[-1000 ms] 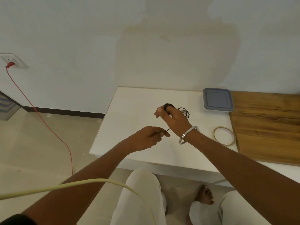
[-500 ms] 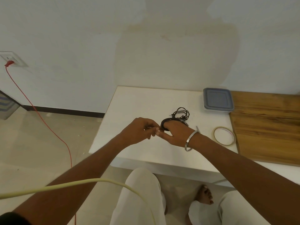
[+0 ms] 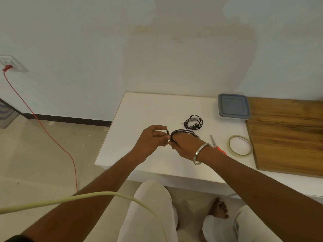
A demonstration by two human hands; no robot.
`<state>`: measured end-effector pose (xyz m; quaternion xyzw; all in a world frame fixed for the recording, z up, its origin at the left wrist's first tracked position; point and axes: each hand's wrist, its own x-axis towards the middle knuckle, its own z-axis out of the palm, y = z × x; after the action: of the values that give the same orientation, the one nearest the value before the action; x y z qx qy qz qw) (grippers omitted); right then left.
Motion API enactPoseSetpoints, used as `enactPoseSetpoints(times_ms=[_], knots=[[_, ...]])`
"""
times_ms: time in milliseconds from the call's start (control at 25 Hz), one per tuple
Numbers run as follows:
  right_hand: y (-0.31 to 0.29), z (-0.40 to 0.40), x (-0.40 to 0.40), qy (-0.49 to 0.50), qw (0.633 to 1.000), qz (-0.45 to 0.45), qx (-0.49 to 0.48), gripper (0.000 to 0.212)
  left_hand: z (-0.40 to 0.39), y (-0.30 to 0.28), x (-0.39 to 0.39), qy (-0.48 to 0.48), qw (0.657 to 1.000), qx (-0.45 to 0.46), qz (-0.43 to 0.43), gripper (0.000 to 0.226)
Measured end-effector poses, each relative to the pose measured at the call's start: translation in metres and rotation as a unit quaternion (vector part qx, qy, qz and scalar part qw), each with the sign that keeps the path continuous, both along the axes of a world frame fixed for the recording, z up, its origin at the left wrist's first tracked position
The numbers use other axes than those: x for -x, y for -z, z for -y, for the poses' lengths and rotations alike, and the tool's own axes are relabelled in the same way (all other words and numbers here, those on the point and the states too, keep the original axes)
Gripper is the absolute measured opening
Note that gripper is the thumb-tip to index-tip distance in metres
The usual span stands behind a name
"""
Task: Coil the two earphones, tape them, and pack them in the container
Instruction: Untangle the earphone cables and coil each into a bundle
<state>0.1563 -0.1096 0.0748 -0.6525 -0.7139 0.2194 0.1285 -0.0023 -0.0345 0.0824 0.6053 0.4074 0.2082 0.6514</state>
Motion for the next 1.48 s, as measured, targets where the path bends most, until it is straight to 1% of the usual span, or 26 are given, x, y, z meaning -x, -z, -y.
enactPoseSetpoints(times_ms=[80,160,280,400,480,560,640,760,920,1000,1160,1240,1400,1480], knots=[[0.001,0.001,0.003,-0.002,1.000,0.008,-0.002,0.022,0.002,0.000,-0.001,0.004,1.000,-0.007,0.003,0.020],[0.003,0.003,0.005,-0.006,1.000,0.014,-0.003,0.023,0.004,-0.002,-0.002,0.028,0.999,-0.030,-0.014,0.016],[0.005,0.005,0.009,-0.019,0.999,0.032,0.002,0.025,0.007,-0.003,-0.004,0.068,0.994,-0.051,-0.063,0.017],[0.006,0.007,0.012,-0.054,0.994,0.098,-0.004,0.029,0.007,-0.002,-0.005,0.091,0.986,-0.057,-0.125,0.021],[0.008,0.008,0.013,-0.074,0.989,0.125,-0.002,0.030,0.008,0.000,-0.006,0.116,0.980,-0.048,-0.156,0.026],[0.010,0.008,0.013,-0.094,0.987,0.132,0.010,0.030,0.007,0.000,-0.006,0.144,0.974,-0.033,-0.170,0.028],[0.012,0.007,0.013,-0.112,0.983,0.144,0.017,0.029,0.006,0.001,-0.005,0.156,0.973,-0.023,-0.167,0.027],[0.016,0.007,0.013,-0.126,0.981,0.148,0.024,0.027,0.007,0.008,-0.006,0.138,0.973,-0.042,-0.181,0.024],[0.025,0.010,0.012,-0.128,0.983,0.130,0.021,0.027,0.014,0.025,-0.008,0.076,0.967,-0.074,-0.230,0.024],[0.031,0.013,0.013,-0.115,0.985,0.126,0.020,0.028,0.017,0.032,-0.009,0.040,0.969,-0.068,-0.233,0.025],[0.044,0.014,0.014,-0.080,0.990,0.114,0.024,0.034,0.017,0.044,-0.010,-0.015,0.969,-0.024,-0.244,0.025],[0.050,0.013,0.014,-0.074,0.991,0.110,0.020,0.032,0.015,0.049,-0.010,-0.022,0.970,-0.017,-0.243,0.025],[0.063,0.011,0.015,-0.076,0.987,0.137,0.031,0.026,0.011,0.059,-0.010,-0.017,0.968,-0.026,-0.251,0.026],[0.066,0.011,0.016,-0.066,0.993,0.096,0.027,0.028,0.009,0.063,-0.008,-0.010,0.968,-0.036,-0.250,0.026]])
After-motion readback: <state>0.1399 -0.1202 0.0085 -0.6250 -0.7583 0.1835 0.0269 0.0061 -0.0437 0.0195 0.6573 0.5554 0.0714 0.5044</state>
